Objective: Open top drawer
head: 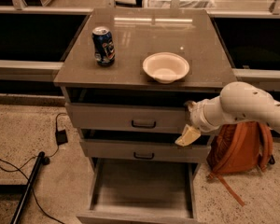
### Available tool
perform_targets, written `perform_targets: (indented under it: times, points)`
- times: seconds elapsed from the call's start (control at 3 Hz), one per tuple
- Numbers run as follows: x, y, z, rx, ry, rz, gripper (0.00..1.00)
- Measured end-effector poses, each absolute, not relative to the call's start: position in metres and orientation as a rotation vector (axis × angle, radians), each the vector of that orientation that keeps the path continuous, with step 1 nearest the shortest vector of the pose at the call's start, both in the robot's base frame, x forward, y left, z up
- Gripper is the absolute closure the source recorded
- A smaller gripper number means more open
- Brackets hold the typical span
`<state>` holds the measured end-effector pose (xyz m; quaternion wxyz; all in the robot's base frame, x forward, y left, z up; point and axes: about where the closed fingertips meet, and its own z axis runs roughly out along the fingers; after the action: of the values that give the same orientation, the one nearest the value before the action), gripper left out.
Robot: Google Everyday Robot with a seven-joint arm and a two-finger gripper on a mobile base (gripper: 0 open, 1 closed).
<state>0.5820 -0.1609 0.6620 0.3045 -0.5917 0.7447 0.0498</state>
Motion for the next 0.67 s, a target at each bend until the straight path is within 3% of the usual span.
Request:
perform_targets:
  times: [0.67]
  points:
    - [0.557, -0.157, 0.677, -1.612, 1.923, 0.129, 0.21]
